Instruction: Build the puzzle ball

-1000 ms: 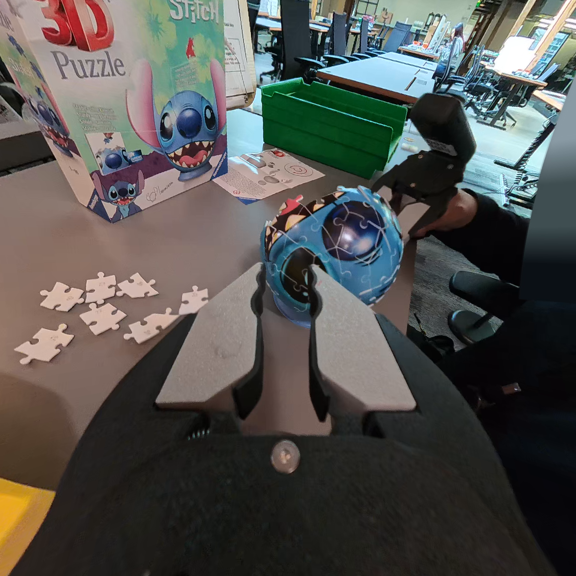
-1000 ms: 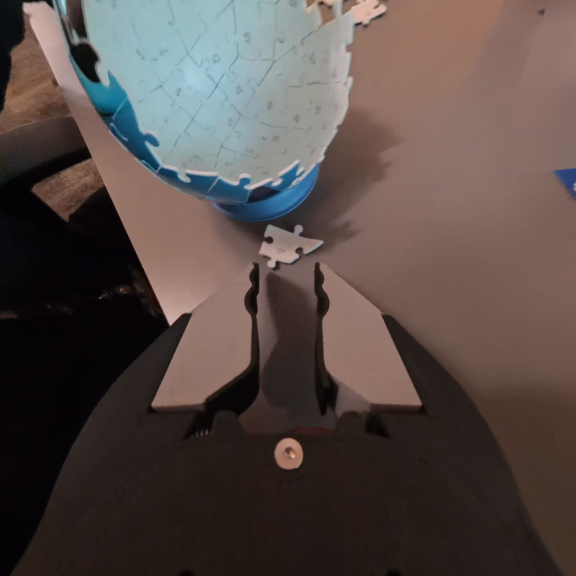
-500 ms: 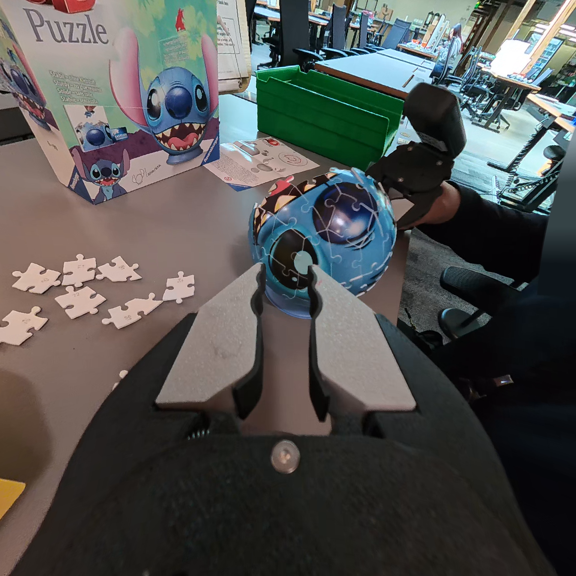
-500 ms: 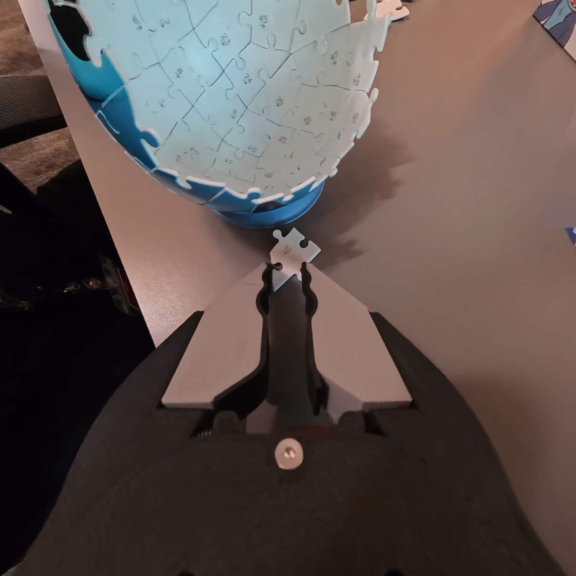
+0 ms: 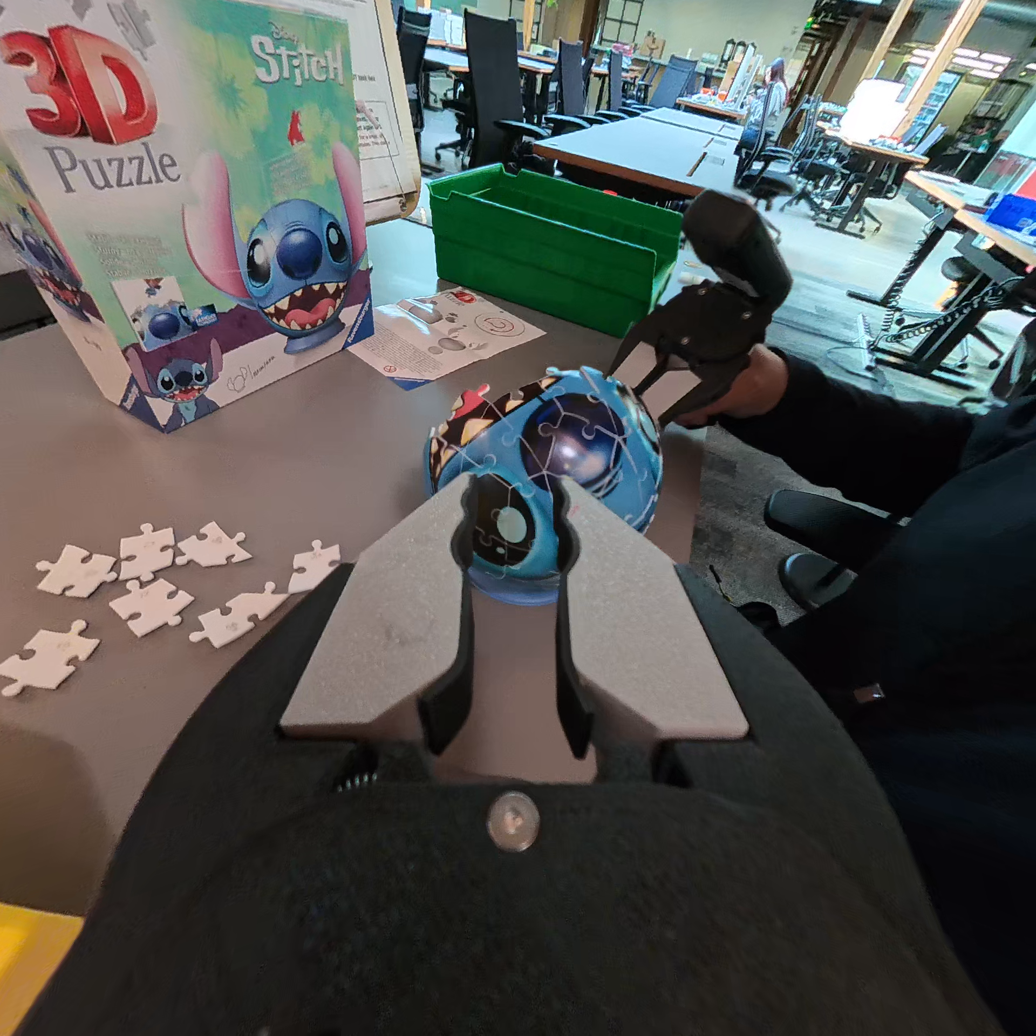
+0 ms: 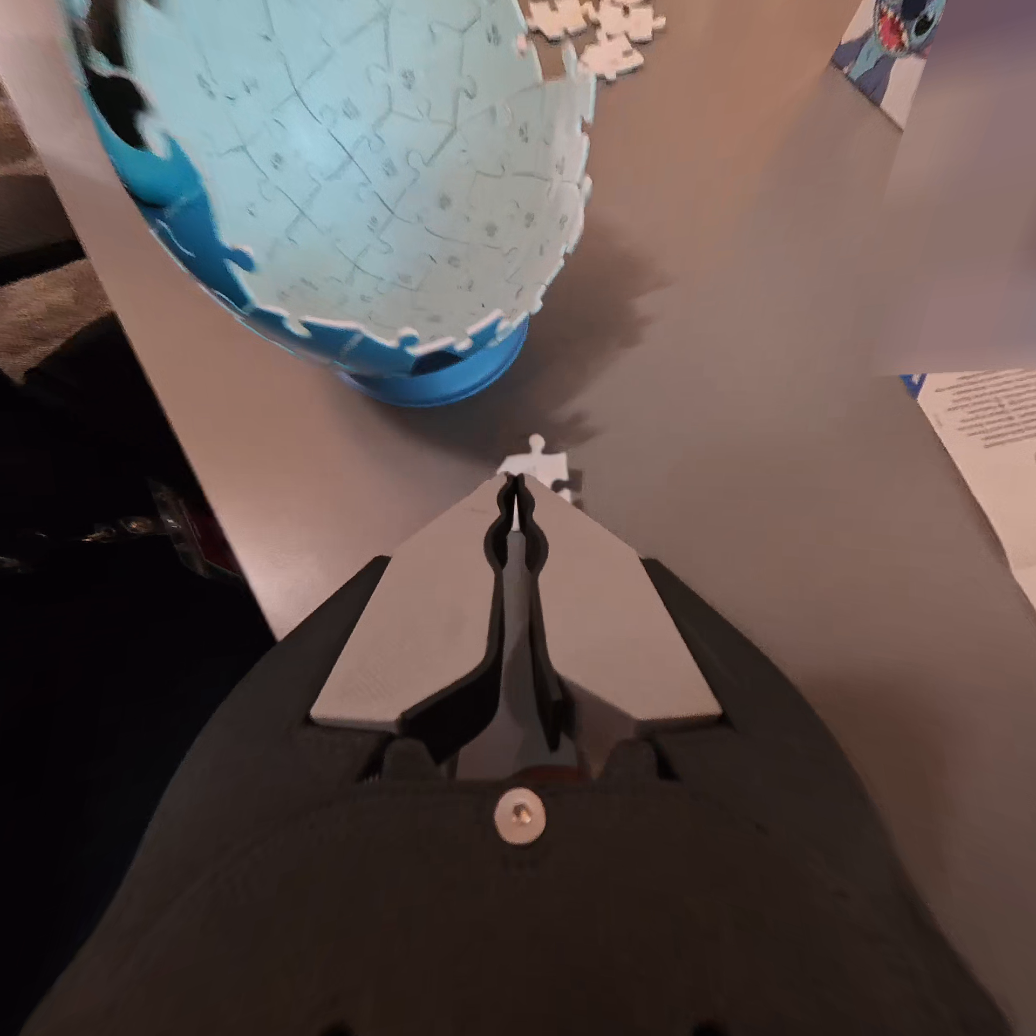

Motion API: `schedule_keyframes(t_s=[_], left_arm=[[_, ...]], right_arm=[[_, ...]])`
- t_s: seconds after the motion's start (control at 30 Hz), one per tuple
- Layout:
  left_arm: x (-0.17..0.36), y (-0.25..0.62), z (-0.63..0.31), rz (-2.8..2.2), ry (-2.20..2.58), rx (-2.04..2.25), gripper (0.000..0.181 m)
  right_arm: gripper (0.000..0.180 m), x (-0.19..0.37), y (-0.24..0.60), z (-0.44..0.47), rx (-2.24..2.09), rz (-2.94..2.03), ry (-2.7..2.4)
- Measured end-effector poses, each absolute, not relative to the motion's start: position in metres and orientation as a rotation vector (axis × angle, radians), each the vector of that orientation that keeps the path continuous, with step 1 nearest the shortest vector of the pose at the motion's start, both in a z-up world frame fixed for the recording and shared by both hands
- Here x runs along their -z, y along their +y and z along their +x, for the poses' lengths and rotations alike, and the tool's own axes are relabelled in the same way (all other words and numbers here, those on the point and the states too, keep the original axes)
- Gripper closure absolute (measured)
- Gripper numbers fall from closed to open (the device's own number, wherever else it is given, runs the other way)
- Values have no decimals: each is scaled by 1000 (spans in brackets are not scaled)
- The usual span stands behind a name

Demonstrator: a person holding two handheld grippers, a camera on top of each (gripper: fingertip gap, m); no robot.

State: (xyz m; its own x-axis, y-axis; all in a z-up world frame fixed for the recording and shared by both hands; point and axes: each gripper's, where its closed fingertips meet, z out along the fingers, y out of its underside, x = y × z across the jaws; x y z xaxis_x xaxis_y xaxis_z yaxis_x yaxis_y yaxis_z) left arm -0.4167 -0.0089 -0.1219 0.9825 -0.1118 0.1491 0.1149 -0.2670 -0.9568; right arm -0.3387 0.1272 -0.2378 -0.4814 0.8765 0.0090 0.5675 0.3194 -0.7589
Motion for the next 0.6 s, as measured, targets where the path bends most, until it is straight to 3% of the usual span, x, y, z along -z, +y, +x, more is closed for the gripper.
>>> schedule_keyframes(t_s=[0.6], left_arm=[[140, -14, -415, -1854, -34, 230, 157]], right_arm=[[145, 244, 140, -336, -984, -1351, -2160]])
